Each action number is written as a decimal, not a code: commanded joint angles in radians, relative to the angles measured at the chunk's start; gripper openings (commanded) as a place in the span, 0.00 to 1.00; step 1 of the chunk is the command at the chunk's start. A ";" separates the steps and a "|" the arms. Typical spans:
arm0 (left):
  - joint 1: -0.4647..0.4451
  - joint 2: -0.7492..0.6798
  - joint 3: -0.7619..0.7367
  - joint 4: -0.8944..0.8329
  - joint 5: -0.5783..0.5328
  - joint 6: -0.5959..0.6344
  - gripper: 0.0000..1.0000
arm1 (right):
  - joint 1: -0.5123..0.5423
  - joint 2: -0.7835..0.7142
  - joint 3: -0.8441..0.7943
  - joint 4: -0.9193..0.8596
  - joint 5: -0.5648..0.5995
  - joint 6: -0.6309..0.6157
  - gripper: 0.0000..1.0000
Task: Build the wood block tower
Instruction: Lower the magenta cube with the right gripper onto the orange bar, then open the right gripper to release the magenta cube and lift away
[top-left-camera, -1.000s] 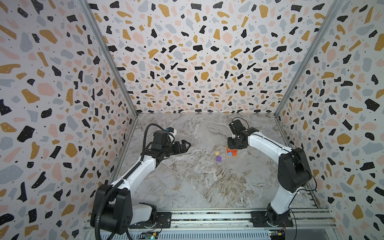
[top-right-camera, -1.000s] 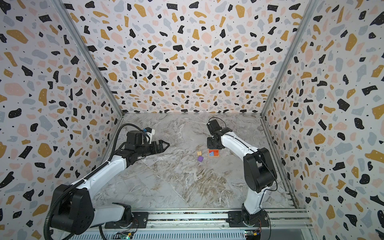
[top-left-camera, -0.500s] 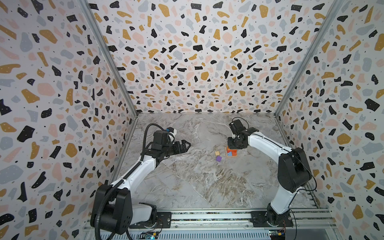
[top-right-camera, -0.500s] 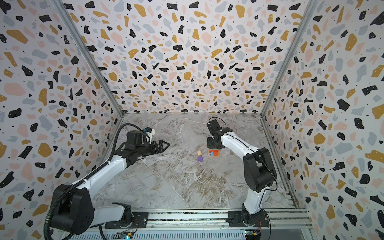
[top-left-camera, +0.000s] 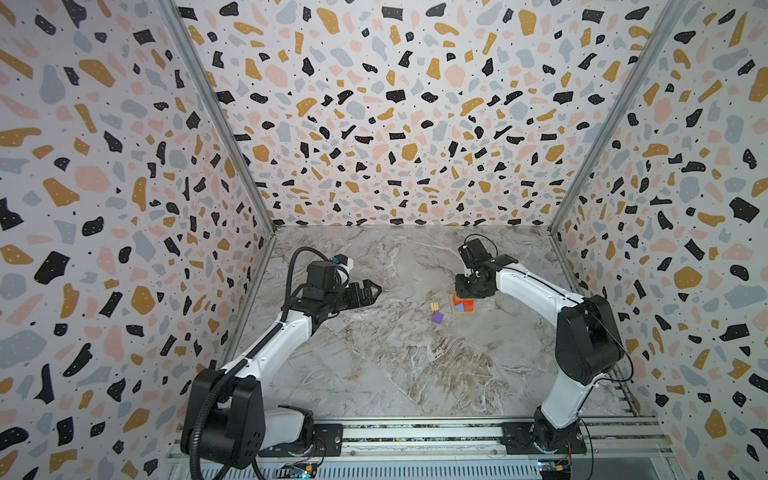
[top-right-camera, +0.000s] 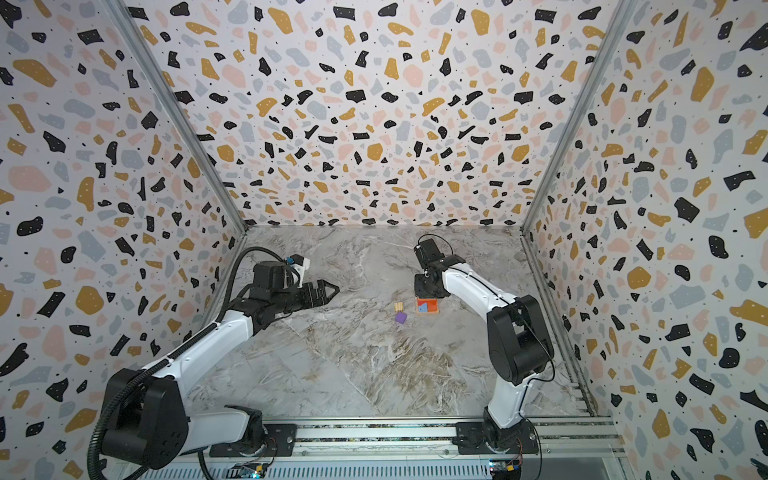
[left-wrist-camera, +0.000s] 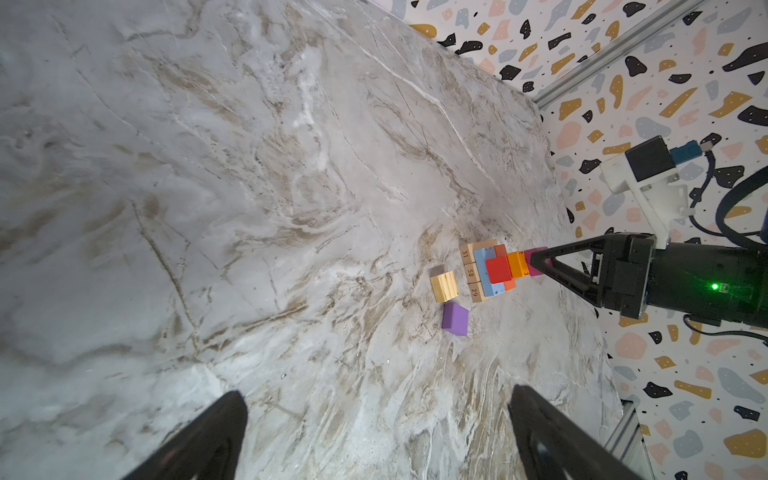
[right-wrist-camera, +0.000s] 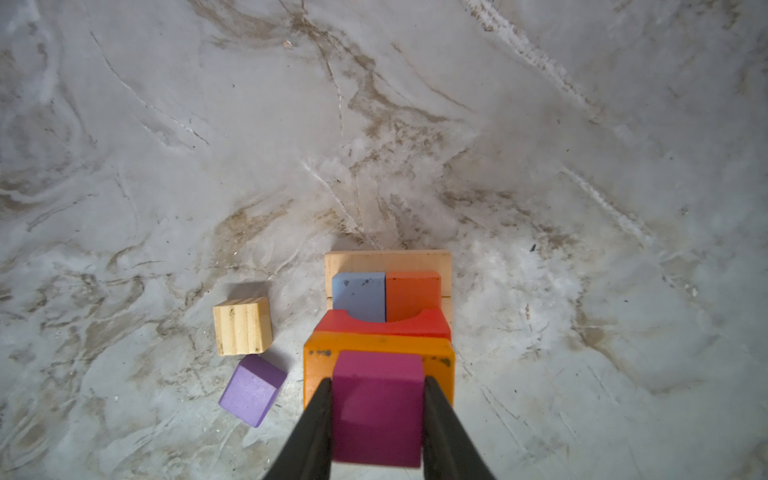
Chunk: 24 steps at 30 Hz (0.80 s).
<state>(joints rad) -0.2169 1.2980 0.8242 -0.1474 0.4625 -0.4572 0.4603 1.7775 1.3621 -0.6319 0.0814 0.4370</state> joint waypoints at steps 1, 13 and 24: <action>0.004 -0.007 -0.011 0.032 0.008 0.001 1.00 | 0.001 -0.004 0.014 -0.007 0.004 -0.010 0.37; 0.004 -0.007 -0.011 0.032 0.008 0.001 1.00 | 0.001 -0.010 0.017 -0.012 0.021 -0.012 0.43; 0.004 -0.007 -0.010 0.032 0.009 0.001 1.00 | 0.005 -0.048 0.042 -0.033 0.038 -0.030 0.54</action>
<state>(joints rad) -0.2169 1.2980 0.8242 -0.1474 0.4625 -0.4572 0.4603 1.7771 1.3628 -0.6334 0.0978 0.4221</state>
